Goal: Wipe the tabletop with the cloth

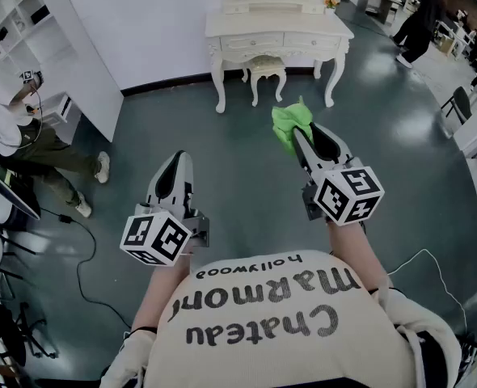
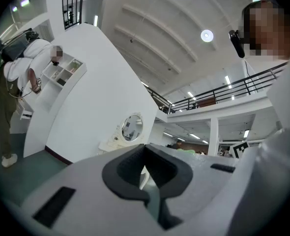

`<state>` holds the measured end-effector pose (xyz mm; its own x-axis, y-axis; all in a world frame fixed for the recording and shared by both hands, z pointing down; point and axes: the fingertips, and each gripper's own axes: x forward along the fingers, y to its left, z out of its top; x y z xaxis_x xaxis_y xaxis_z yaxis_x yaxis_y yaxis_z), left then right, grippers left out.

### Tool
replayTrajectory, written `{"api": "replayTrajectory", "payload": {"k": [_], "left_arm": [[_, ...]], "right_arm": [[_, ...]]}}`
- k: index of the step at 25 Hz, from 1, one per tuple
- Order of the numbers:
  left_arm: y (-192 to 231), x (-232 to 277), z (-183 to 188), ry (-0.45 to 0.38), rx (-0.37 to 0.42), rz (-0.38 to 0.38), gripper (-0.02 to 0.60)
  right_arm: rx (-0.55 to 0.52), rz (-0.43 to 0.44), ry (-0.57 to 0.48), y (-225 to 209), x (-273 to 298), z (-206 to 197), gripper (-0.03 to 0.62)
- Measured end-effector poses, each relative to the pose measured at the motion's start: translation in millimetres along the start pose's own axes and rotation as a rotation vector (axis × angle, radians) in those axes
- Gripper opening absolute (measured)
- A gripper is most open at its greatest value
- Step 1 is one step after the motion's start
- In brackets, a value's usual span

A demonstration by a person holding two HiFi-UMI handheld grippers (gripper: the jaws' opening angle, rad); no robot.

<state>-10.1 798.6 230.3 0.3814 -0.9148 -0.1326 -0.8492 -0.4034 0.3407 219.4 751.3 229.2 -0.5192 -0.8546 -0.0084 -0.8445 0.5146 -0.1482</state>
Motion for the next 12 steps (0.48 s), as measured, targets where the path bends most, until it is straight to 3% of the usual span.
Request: {"api": "replayTrajectory", "payload": {"k": [12], "left_arm": [[30.4,6.6,-0.5,0.017,-0.020,-0.017,0.008]], "right_arm": [[0.030,-0.020,0.016,6.7,24.8,-15.1,0.128]]}}
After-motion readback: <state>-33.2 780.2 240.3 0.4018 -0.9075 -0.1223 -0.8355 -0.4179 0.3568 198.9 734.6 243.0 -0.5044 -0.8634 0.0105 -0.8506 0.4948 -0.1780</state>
